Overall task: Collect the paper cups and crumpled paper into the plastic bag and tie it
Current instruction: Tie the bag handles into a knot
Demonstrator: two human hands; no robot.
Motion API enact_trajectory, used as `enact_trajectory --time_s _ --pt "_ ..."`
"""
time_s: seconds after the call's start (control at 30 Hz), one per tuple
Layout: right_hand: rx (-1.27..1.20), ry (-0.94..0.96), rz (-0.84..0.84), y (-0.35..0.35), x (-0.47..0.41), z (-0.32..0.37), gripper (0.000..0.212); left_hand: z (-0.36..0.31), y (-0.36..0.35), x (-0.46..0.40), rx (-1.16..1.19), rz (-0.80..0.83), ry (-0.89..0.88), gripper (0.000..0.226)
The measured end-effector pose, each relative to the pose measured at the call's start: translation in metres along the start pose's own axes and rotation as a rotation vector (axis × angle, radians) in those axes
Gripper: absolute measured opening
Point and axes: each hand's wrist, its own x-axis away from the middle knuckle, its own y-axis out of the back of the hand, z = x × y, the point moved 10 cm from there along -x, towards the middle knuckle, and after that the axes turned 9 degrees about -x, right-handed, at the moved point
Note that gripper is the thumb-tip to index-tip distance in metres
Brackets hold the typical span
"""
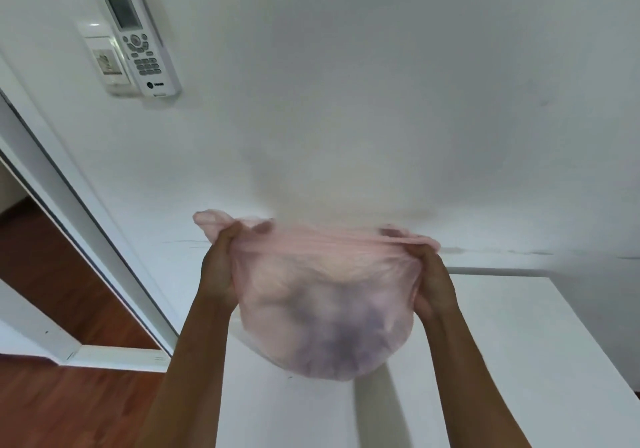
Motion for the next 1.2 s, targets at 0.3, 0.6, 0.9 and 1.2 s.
enact_trajectory --time_s 0.3,0.6,0.9,1.2 --pt "-0.239 -0.1 0.065 -0.04 -0.002 -0.019 0.038 0.002 -0.038 0.014 0.066 0.233 -0.04 0.036" --pt "0.828 0.057 0.095 -0.059 0.016 -0.018 0.019 0.01 -0.049 0.019 -0.114 0.24 -0.032 0.035" --pt "0.973 -0.042 0.169 -0.076 0.03 -0.038 0.027 0.054 -0.059 0.015 -0.299 0.328 0.18 0.033" --pt "1.156 0.057 0.002 -0.046 0.02 -0.045 0.008 0.037 -0.078 0.037 -0.323 0.489 -0.06 0.027"
